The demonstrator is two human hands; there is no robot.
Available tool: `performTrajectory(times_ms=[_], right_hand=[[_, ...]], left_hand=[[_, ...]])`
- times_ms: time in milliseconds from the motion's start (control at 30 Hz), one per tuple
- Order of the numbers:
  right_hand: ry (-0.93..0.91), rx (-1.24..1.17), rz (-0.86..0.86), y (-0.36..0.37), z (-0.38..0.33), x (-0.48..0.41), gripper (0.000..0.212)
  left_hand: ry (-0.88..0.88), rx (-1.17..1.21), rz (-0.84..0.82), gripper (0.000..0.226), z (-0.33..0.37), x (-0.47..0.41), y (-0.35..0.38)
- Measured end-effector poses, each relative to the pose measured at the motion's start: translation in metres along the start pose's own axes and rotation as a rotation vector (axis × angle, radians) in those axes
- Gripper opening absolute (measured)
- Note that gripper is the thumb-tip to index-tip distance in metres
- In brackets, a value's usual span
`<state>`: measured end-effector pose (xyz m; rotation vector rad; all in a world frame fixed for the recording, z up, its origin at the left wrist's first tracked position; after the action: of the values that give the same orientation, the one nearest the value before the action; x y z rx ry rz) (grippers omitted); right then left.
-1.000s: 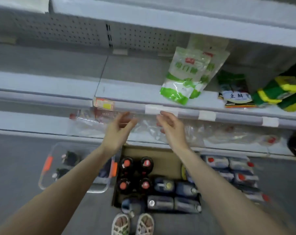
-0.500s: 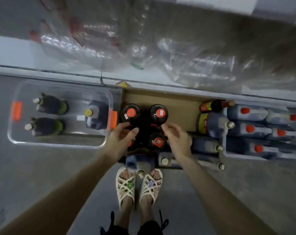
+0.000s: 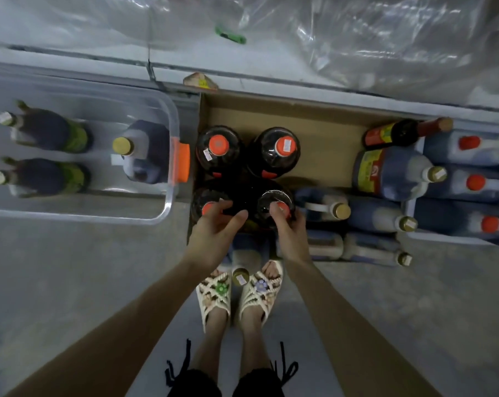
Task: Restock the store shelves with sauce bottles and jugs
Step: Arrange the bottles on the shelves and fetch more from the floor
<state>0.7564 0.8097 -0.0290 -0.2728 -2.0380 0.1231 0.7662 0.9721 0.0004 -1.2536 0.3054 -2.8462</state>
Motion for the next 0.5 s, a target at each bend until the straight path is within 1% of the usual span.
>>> performTrajectory(times_ms=[100,133,233,267,300,367,433,500], right_hand=[[0.082,-0.103,0.000,0.002,0.009,-0.009,0.086],[0.095,-0.136,-0.007,0.003,0.012,-0.013,0.089],[0.173,-0.225,-0.054,0.008,0.018,-0.017,0.125],[0.194,-0.256,-0.077,0.010,0.021,-0.019,0.133],[0.207,-0.292,-0.100,0.011,0.022,-0.019,0.135],[0.215,-0.363,-0.141,0.013,0.025,-0.021,0.137],[0.209,-0.414,-0.152,0.012,0.025,-0.022,0.136],[0.185,-0.452,-0.144,0.011,0.023,-0.024,0.127]], left_hand=[[0.025,-0.044,-0.005,0.034,0.002,-0.002,0.002],[0.031,-0.048,-0.011,0.036,0.003,-0.002,0.003],[0.025,-0.047,-0.019,0.039,0.004,-0.004,0.006],[0.021,-0.039,-0.026,0.039,0.005,-0.005,0.007],[0.017,-0.032,-0.037,0.039,0.004,-0.005,0.009],[0.017,-0.017,-0.046,0.037,0.005,-0.006,0.012],[0.017,-0.012,-0.045,0.042,0.006,-0.006,0.015],[0.013,-0.018,-0.048,0.045,0.007,-0.006,0.016]])
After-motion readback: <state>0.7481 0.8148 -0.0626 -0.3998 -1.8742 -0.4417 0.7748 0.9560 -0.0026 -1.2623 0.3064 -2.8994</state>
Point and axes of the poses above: each hand's wrist, its own x-axis away from the middle knuckle, its own y-axis out of the palm, z = x × y, the point moved 4 cm from there along -x, towards the middle knuckle, and after that the axes turned 3 degrees about y, right-handed, at the moved point
